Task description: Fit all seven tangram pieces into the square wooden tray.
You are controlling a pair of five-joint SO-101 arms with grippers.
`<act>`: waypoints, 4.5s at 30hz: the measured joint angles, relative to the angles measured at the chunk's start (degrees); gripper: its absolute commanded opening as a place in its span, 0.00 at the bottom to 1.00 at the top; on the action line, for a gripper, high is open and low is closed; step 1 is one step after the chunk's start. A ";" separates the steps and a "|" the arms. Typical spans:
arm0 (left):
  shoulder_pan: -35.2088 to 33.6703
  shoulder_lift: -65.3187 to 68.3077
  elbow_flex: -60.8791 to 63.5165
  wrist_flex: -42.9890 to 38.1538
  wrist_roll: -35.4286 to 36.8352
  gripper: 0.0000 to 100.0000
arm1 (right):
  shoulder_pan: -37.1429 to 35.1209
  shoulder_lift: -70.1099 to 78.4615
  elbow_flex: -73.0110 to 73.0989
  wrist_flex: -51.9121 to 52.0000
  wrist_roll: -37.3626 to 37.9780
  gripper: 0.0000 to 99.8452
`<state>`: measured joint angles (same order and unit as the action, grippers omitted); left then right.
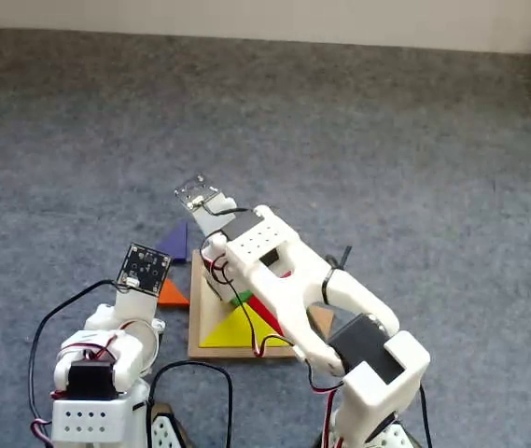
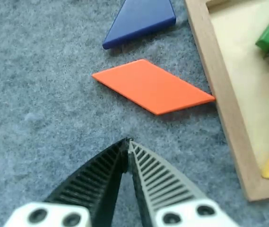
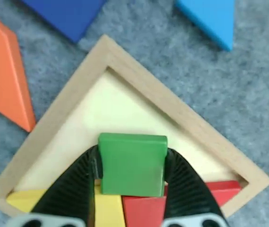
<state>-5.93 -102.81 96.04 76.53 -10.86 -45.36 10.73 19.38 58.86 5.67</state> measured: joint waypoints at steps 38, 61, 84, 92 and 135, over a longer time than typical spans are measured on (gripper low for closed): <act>0.00 0.00 0.00 0.00 0.00 0.01 | -0.18 -13.54 -0.97 10.37 1.76 0.08; 0.00 0.00 0.00 0.00 0.00 0.01 | 18.55 -38.68 36.92 2.37 3.78 0.23; 0.00 0.00 0.00 0.00 0.00 0.01 | 19.69 -29.27 38.95 -5.98 7.30 0.11; 0.00 0.00 0.00 0.00 0.00 0.01 | 19.69 -29.27 38.86 -6.42 9.32 0.05; 0.00 0.00 0.00 0.00 0.00 0.01 | -3.96 -12.57 7.47 -1.76 -20.04 0.05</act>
<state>-5.93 -102.81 96.04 76.53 -10.86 -49.32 -1.85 26.86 57.10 -14.37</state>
